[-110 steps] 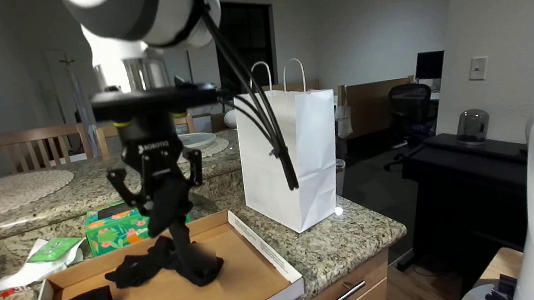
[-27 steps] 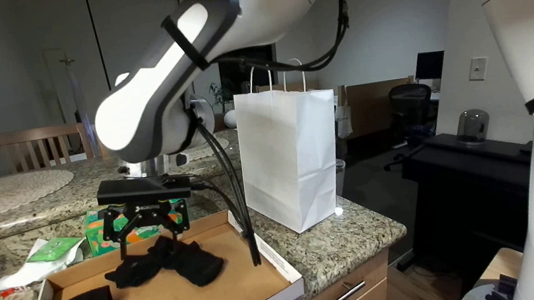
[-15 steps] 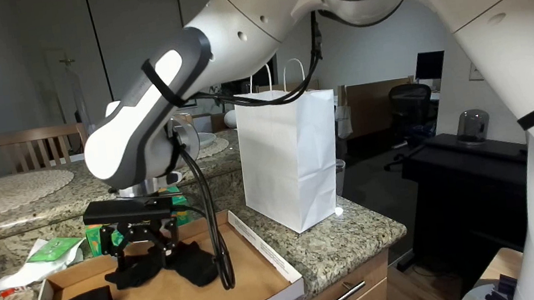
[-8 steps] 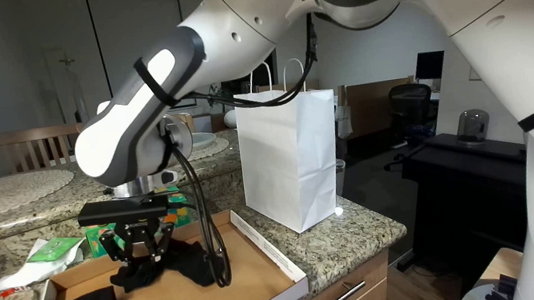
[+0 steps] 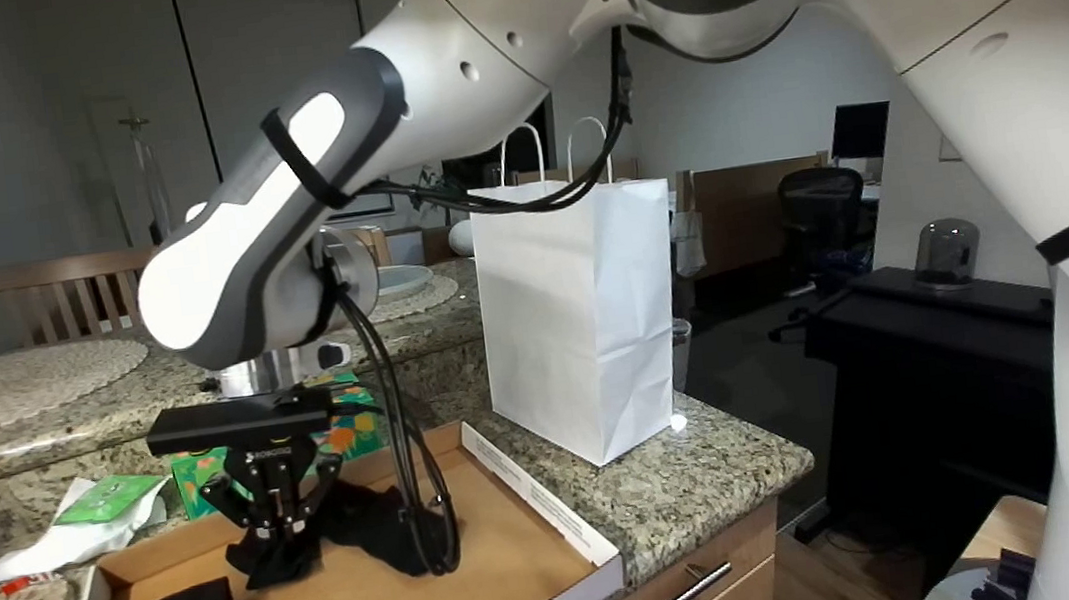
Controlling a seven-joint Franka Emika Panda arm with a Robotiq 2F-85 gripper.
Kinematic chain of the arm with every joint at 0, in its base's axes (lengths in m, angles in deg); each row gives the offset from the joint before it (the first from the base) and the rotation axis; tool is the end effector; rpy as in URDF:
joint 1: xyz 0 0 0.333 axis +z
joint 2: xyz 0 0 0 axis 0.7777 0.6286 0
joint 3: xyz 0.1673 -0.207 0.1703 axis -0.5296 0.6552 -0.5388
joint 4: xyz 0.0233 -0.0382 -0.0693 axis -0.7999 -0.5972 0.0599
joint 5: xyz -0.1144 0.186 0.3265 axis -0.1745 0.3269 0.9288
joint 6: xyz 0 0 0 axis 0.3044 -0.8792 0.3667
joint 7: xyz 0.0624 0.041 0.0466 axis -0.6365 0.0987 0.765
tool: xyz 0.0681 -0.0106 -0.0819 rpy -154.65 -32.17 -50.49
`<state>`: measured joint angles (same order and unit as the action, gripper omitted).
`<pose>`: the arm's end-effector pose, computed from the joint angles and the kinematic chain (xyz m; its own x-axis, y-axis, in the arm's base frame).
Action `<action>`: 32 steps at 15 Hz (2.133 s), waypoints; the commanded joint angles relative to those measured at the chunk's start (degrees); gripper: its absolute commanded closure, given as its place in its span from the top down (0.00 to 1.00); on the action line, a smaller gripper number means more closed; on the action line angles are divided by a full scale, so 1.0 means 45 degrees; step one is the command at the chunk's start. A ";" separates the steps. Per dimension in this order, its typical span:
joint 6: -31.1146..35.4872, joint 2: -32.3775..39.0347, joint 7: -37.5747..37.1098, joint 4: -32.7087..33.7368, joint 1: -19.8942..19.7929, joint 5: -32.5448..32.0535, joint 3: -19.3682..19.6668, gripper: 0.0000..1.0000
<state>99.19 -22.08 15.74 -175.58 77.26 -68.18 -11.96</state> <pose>0.5642 0.3722 0.2413 0.9133 -0.3885 -0.1225 -0.3973 -0.9158 -0.0579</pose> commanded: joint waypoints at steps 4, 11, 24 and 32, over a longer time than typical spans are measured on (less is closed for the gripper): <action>-0.0511 -0.1787 0.0388 -0.0831 -0.0061 0.0034 -0.0464 0.12; -0.2183 -0.5314 0.1348 -0.0756 -0.0209 -0.0684 -0.0949 0.11; -0.5189 -1.1495 0.4894 -0.0335 -0.3669 -0.0426 0.0279 0.10; -0.9529 -1.3105 1.0460 -0.0630 -0.6133 0.0686 0.3733 0.09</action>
<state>61.61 -79.46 54.10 -175.95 53.07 -66.63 0.47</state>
